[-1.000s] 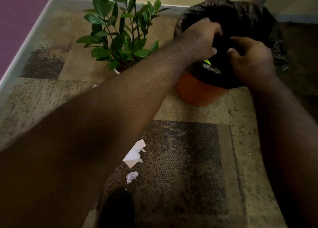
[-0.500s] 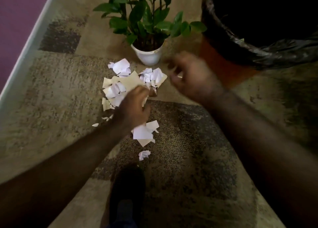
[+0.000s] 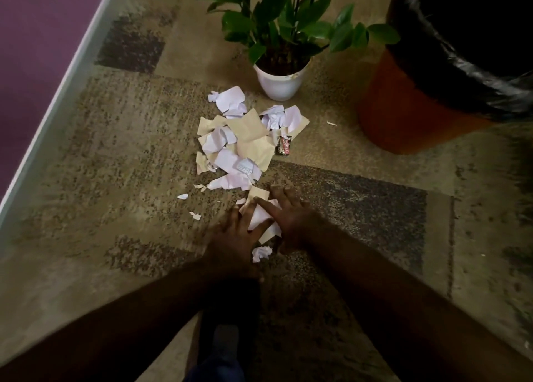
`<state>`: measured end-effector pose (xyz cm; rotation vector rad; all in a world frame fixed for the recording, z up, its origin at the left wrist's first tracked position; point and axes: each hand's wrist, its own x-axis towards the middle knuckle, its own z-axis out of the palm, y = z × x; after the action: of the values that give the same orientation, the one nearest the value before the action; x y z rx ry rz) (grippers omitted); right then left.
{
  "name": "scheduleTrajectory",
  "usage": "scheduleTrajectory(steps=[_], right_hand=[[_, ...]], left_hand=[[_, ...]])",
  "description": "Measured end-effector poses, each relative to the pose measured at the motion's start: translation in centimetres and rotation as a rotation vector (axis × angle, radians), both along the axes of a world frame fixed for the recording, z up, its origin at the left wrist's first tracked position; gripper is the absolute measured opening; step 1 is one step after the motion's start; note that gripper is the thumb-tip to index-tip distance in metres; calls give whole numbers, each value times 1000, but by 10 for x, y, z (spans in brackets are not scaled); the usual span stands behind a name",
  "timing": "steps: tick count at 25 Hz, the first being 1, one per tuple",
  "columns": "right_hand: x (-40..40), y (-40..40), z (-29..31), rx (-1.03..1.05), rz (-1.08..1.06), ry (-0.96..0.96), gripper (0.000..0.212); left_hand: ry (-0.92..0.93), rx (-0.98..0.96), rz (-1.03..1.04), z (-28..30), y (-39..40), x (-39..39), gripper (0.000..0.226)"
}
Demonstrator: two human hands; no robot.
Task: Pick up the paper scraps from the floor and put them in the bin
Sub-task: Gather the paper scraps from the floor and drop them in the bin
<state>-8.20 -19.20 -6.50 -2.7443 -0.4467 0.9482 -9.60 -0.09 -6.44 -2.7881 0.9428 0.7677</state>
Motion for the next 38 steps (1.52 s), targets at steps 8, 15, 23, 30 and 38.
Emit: scheduleTrajectory(steps=[8,15,23,30,38], right_hand=[[0,15,-5,1,21,-177,101],[6,29,-1,28,-37,-106,92],[7,38,6,27,-68,-73,77],[9,40,8,0,-34,-86,76],[5,42,8,27,-11,-120,68]], left_hand=[[-42,-152,40,-5,3,16,52],[99,-304,103,-6,17,57,36],[-110,-338,490,2,87,73,25],[134,-353,666,-3,111,71,28],[7,-302,488,-3,96,66,17]])
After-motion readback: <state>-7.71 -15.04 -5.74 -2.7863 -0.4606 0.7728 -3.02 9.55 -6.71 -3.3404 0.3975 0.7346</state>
